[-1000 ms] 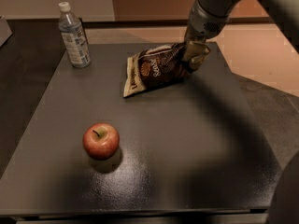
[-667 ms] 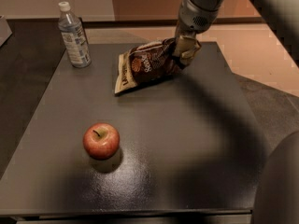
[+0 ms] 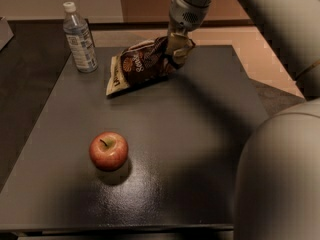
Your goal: Move brown chip bag near blue plastic bottle
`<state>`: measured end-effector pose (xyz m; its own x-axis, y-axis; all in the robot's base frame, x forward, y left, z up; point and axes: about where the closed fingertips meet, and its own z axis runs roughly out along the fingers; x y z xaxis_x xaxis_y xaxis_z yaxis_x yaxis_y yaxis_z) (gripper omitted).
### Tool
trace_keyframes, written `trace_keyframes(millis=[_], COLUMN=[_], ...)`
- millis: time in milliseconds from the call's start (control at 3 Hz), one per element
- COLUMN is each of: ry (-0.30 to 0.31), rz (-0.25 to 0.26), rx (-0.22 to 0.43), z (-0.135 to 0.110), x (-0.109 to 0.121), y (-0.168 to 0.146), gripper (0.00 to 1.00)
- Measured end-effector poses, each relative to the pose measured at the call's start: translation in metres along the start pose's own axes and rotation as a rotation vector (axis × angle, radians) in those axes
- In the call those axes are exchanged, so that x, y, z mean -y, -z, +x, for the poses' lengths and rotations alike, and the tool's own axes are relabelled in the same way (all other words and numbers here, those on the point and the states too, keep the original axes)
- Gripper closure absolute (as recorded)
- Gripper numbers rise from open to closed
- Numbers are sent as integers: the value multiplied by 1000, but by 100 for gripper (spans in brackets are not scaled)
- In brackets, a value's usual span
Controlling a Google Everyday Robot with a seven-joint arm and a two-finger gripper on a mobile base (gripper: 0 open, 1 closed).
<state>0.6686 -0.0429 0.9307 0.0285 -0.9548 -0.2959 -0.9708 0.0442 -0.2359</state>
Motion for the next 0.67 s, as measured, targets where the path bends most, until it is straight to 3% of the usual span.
trace_keyframes(millis=[333, 667], ry=[-6, -23], rz=[-1, 8], rx=[17, 23], z=[-22, -36], x=[12, 24], y=[-11, -23], gripper=[100, 82])
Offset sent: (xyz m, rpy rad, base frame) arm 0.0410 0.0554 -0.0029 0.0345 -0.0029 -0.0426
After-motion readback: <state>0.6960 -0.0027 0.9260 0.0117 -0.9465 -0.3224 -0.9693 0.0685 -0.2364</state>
